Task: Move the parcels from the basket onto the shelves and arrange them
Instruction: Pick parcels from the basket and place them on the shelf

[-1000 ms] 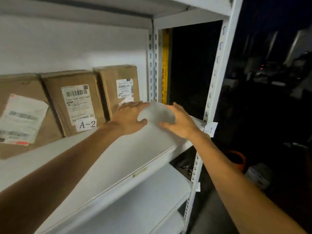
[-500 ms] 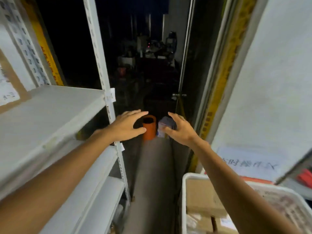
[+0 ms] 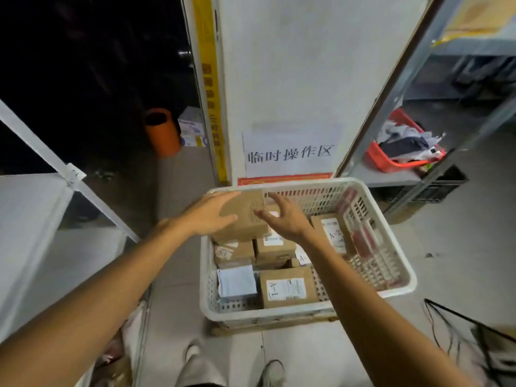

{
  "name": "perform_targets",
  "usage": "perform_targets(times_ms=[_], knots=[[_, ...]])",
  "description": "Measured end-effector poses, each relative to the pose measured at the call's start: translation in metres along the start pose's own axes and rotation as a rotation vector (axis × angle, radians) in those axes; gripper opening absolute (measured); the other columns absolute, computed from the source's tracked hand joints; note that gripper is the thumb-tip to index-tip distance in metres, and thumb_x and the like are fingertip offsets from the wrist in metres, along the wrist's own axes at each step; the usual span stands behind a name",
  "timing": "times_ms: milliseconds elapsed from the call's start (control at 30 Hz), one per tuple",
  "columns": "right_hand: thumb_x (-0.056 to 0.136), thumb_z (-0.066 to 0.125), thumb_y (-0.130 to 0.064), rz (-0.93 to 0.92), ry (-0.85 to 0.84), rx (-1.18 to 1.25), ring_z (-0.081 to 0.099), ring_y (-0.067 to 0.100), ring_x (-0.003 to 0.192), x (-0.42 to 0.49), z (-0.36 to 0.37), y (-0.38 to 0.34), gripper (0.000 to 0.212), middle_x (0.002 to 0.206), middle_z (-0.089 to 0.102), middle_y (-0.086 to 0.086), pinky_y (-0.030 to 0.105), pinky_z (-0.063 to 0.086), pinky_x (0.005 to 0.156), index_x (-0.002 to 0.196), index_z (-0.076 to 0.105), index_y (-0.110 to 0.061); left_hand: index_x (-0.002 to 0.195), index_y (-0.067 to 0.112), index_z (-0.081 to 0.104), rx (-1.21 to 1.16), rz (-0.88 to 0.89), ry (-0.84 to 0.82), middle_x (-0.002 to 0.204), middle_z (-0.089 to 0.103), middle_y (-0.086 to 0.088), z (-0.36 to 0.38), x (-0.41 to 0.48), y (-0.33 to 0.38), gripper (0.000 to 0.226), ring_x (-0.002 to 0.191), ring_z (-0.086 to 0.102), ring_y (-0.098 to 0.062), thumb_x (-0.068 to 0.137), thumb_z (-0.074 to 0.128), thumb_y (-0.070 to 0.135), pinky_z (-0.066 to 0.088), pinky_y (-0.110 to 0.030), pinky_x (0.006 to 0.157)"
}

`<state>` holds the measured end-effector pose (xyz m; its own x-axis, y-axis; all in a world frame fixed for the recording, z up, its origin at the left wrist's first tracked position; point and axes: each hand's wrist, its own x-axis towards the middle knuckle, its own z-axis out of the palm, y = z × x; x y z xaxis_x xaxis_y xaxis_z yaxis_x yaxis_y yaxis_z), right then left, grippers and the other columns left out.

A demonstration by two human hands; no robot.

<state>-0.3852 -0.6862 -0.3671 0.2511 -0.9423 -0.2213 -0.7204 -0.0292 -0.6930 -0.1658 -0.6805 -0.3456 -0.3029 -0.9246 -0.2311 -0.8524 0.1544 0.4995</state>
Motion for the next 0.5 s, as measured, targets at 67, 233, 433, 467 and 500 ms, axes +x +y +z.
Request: perform_targets(times_ms=[67,233,433,467,500], knots=[[0.093,0.059,-0.045,0.015,-0.038,0.027,0.032,0.028,0.141,-0.008,0.001,0.024,0.065,0.153,0.035,0.009,0.044,0.027,0.114,0.148,0.037,-0.017,0.149,0.024,0.032,-0.022,-0.004,-0.037,0.152,0.035,-0.002,0.023,0.008,0.004,0.065,0.139,0.033,-0.02,0.091,0.061,0.032,0.032,-0.043,0.112],[0.094,0.056,-0.047,0.128,-0.092,0.042,0.029,0.025,0.143,-0.002,0.001,0.064,0.069,0.156,0.03,0.008,0.038,0.027,0.114,0.15,0.032,-0.013,0.148,0.028,0.031,-0.01,-0.01,-0.088,0.151,0.037,-0.003,0.059,0.041,0.001,0.064,0.138,0.034,-0.023,0.091,0.06,0.031,0.033,-0.047,0.111],[0.094,0.055,-0.048,0.216,-0.159,0.075,0.035,0.028,0.14,0.037,0.006,0.088,0.069,0.155,0.034,0.011,0.04,0.033,0.111,0.15,0.031,-0.015,0.147,0.024,0.034,-0.033,-0.088,-0.106,0.151,0.036,-0.006,0.078,0.08,-0.037,0.062,0.139,0.031,-0.025,0.091,0.06,0.029,0.029,-0.045,0.114],[0.094,0.056,-0.048,0.226,-0.168,0.095,0.034,0.028,0.141,0.048,0.01,0.092,0.068,0.155,0.034,0.012,0.041,0.032,0.111,0.15,0.032,-0.016,0.147,0.024,0.034,-0.017,-0.107,-0.102,0.152,0.035,-0.006,0.082,0.084,-0.047,0.063,0.14,0.03,-0.026,0.09,0.061,0.029,0.027,-0.044,0.114],[0.094,0.056,-0.047,0.239,-0.173,0.119,0.034,0.028,0.141,0.06,0.014,0.097,0.067,0.155,0.034,0.012,0.04,0.032,0.111,0.15,0.032,-0.016,0.147,0.025,0.033,-0.007,-0.137,-0.092,0.153,0.033,-0.007,0.086,0.087,-0.056,0.065,0.141,0.028,-0.026,0.089,0.062,0.03,0.026,-0.042,0.115]])
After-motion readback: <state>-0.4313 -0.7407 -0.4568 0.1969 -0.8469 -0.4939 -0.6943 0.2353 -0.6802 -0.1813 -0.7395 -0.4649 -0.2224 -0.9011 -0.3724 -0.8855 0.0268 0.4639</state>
